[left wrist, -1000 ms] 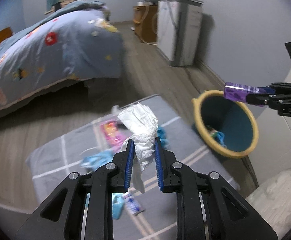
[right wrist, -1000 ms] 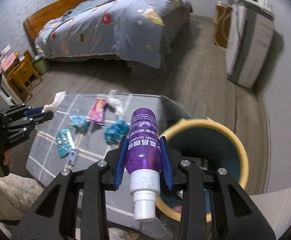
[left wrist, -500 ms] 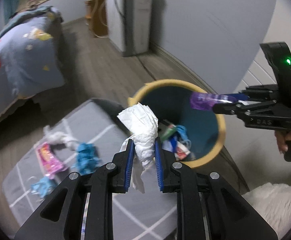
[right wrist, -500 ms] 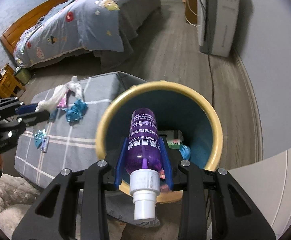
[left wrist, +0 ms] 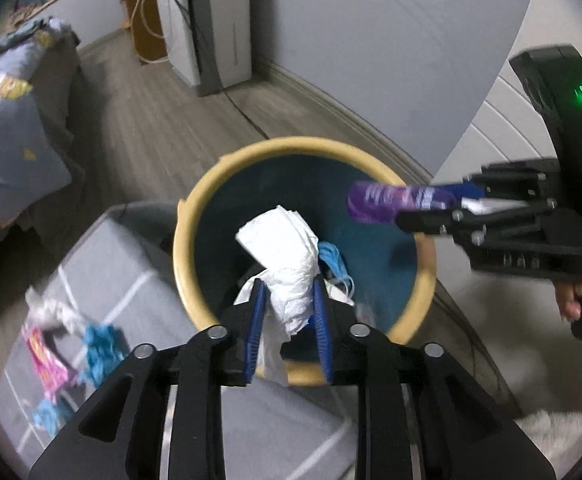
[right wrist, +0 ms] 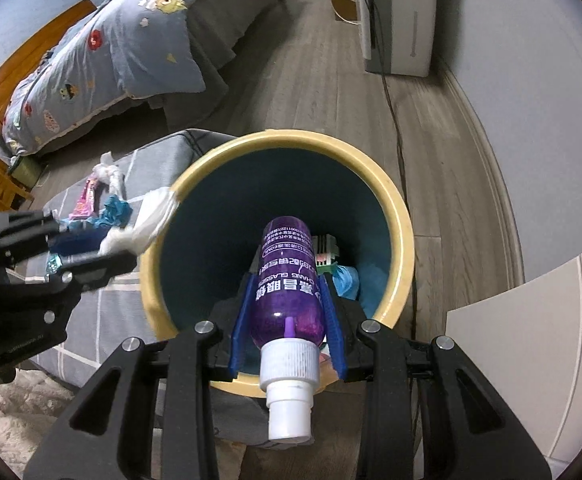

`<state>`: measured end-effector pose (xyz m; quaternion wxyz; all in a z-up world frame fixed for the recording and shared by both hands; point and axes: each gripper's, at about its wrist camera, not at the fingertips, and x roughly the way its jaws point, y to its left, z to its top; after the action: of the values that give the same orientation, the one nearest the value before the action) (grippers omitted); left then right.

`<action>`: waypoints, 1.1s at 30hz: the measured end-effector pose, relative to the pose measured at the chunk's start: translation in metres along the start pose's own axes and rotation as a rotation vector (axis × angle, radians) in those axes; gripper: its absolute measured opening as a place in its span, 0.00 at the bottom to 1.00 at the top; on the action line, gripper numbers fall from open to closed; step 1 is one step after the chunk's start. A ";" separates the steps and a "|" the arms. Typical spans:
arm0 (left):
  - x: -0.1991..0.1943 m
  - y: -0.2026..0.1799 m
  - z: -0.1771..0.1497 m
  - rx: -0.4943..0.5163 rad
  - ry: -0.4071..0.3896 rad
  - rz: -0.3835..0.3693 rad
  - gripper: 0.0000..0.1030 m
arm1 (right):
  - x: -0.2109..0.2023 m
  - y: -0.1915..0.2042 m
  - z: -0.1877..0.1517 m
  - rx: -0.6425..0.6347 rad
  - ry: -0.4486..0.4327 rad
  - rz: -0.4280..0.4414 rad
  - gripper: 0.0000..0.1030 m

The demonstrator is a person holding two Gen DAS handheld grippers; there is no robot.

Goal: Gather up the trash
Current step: 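Carry the tissue and bottle over the bin and open both tools to drop them, then move both tools back over the remaining trash pile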

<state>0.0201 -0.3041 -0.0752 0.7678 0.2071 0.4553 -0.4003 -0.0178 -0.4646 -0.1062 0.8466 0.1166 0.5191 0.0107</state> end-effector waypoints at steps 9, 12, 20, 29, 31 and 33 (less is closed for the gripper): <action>-0.009 0.012 0.013 -0.001 -0.070 0.050 0.66 | 0.018 -0.001 0.016 0.026 -0.006 -0.042 0.31; -0.014 0.021 0.007 -0.025 -0.073 0.062 0.68 | 0.023 0.002 0.020 0.027 -0.006 -0.058 0.33; -0.028 0.047 -0.011 -0.109 -0.078 0.081 0.78 | 0.014 0.004 0.019 0.031 -0.035 -0.074 0.77; -0.060 0.076 -0.029 -0.232 -0.136 0.162 0.93 | -0.012 0.014 0.021 0.021 -0.070 -0.100 0.94; -0.070 0.086 -0.038 -0.261 -0.141 0.180 0.93 | -0.015 0.021 0.021 0.013 -0.071 -0.099 0.94; -0.080 0.097 -0.046 -0.284 -0.147 0.196 0.93 | -0.019 0.029 0.023 0.002 -0.072 -0.096 0.94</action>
<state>0.0522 -0.1816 -0.0338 0.8559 0.1105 0.4275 -0.2693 -0.0031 -0.4432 -0.0739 0.8642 0.0928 0.4933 -0.0348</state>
